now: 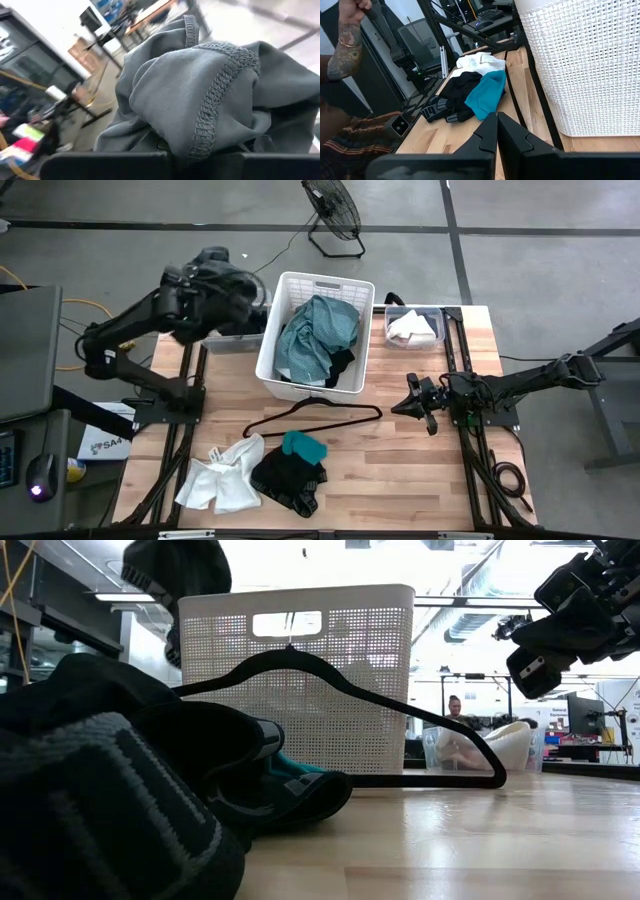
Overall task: Pick & Place Cloths
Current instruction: Put the grey boxer shorts into the left transparent bin
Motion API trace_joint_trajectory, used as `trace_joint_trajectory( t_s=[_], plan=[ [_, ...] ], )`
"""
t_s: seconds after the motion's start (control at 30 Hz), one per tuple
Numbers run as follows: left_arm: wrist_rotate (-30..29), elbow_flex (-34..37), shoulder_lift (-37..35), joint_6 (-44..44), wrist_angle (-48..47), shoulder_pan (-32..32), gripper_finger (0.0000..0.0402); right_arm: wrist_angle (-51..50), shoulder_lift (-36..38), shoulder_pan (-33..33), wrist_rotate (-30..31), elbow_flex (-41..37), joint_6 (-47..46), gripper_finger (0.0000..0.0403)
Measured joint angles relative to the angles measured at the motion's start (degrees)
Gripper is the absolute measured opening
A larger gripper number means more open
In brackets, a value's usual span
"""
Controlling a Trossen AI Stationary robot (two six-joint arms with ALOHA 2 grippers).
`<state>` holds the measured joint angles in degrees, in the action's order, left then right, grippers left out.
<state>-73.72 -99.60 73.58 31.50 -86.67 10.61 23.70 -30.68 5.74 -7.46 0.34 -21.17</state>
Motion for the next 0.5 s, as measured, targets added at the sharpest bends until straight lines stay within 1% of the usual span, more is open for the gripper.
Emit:
trace_joint_trajectory(
  t_s=[0.2, 0.37, 0.5],
  plan=[
    [5.45, 0.01, 3.70, -13.89, 8.23, 10.45, 0.0008, -0.05, 0.00, 0.02, -0.02, -0.02, 0.00, 0.0003],
    [11.01, 0.01, 5.83, -20.88, 12.97, 18.05, 0.0008, -0.33, -0.02, 0.00, -0.02, -0.02, -0.01, 0.0003],
    [16.60, 0.01, 7.29, -25.24, 15.60, 23.71, 0.0008, -0.35, 0.00, 0.00, 0.00, -0.02, 0.00, 0.0003]
  ],
)
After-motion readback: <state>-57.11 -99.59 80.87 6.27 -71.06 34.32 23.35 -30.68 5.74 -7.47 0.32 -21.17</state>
